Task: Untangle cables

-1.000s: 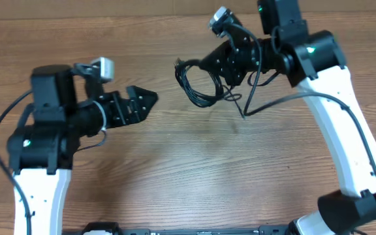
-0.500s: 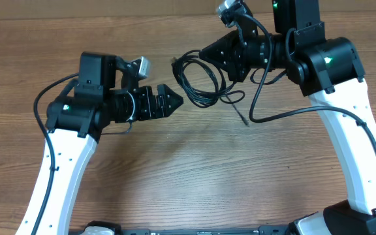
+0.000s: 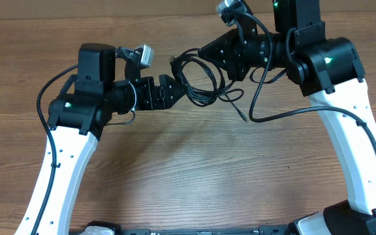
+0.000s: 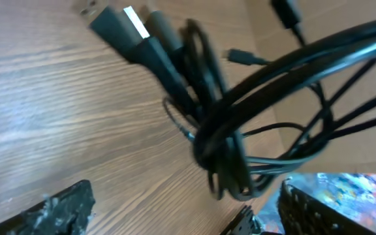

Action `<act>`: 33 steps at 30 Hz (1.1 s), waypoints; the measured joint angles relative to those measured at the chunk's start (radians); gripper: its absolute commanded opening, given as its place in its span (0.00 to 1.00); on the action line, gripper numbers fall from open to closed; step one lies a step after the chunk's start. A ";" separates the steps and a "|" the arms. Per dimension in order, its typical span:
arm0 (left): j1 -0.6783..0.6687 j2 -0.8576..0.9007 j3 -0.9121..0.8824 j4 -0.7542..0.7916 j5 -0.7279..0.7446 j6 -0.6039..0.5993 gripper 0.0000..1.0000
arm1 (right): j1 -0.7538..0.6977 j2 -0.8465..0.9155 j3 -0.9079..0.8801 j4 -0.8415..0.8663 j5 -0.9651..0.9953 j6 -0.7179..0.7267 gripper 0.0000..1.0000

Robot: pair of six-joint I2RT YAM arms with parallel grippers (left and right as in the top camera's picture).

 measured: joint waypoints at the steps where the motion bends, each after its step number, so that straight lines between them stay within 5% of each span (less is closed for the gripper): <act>1: 0.000 0.000 0.000 0.006 0.006 -0.001 0.66 | 0.000 0.000 0.000 0.006 -0.003 0.008 0.04; 5: -0.002 0.000 0.000 0.023 0.027 -0.001 0.44 | 0.000 0.000 0.000 0.032 -0.030 0.034 0.04; 18: -0.002 0.000 0.000 0.039 0.037 0.001 0.52 | 0.068 0.000 0.000 0.100 -0.056 0.083 0.04; 21: -0.002 0.000 0.000 0.040 0.037 -0.003 0.38 | 0.094 0.000 0.000 0.113 -0.061 0.090 0.04; 23: -0.002 0.000 0.000 0.043 0.038 -0.010 0.09 | 0.101 0.000 0.000 0.115 -0.064 0.100 0.04; 24: -0.002 0.000 0.000 0.044 0.039 -0.016 0.04 | 0.103 0.000 0.000 0.115 -0.064 0.104 0.04; 33: -0.002 0.000 0.000 0.040 0.037 -0.021 0.04 | 0.105 0.000 0.000 0.114 0.017 0.112 0.04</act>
